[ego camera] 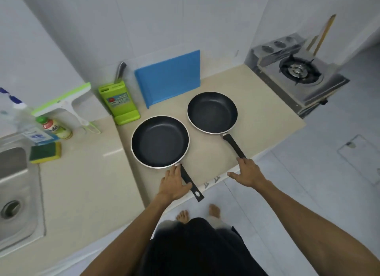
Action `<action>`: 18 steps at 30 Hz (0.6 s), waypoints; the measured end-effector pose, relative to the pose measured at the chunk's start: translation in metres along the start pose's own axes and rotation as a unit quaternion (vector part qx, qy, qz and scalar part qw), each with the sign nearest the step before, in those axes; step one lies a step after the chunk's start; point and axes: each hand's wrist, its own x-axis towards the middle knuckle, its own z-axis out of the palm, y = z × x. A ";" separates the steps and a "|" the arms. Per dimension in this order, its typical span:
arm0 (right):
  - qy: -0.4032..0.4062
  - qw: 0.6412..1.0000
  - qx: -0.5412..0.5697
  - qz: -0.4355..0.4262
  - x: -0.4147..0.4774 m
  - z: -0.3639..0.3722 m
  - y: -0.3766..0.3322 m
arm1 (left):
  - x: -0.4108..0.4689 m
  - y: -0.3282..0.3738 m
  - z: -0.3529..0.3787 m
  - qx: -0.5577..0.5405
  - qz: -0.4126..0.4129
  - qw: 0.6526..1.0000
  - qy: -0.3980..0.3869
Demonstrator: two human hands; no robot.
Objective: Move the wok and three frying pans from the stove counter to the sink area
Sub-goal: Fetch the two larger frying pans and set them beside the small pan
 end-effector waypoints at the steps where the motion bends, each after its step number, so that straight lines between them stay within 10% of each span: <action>1: -0.003 1.000 -0.009 -0.012 0.008 -0.003 0.004 | -0.001 0.003 0.005 -0.017 -0.023 1.000 -0.001; 18: 0.014 0.999 -0.001 -0.046 0.139 -0.006 0.045 | 0.036 0.043 0.076 -0.249 -0.286 0.923 0.064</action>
